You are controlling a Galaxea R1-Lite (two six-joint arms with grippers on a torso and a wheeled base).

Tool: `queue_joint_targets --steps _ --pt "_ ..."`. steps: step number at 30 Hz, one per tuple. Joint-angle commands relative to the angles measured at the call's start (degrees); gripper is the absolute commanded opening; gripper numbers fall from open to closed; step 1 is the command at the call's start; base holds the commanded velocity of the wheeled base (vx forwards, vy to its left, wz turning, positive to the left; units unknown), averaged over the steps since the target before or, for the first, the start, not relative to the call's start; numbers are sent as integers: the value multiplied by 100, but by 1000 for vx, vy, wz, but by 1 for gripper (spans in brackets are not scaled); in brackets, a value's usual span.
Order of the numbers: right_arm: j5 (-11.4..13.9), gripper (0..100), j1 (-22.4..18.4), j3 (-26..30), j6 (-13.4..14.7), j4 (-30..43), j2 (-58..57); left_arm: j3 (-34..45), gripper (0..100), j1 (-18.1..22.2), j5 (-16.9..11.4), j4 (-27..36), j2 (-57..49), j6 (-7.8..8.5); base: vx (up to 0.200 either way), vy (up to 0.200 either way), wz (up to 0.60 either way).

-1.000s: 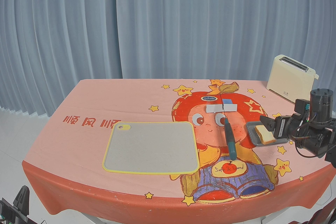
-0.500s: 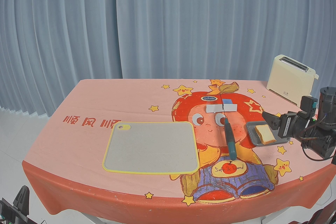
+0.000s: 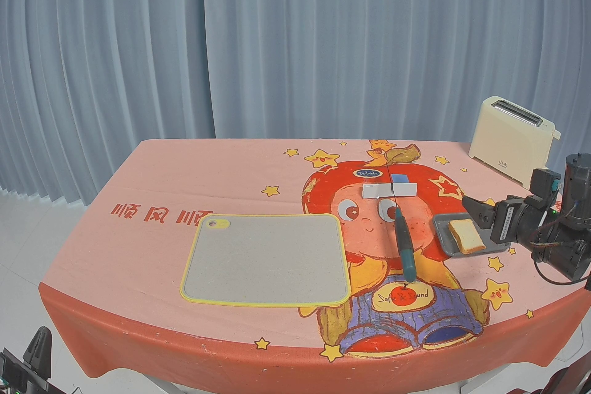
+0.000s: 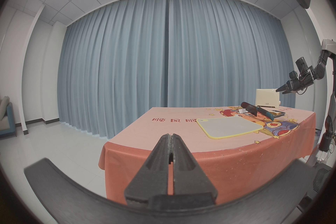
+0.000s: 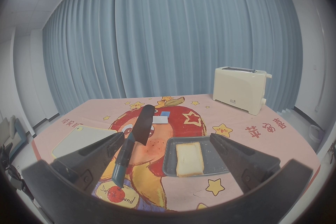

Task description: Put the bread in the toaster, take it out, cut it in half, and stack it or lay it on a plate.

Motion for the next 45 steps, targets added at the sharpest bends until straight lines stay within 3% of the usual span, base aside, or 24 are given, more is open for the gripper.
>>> queue_joint_targets --steps 1,45 --pt "-1 100 0 1 -3 1 -50 101 0 2 2 -4 8 -2 0 0 0" --pt "-1 100 -9 27 -126 1 -191 101 0 2 2 -4 8 -2 0 0 0"
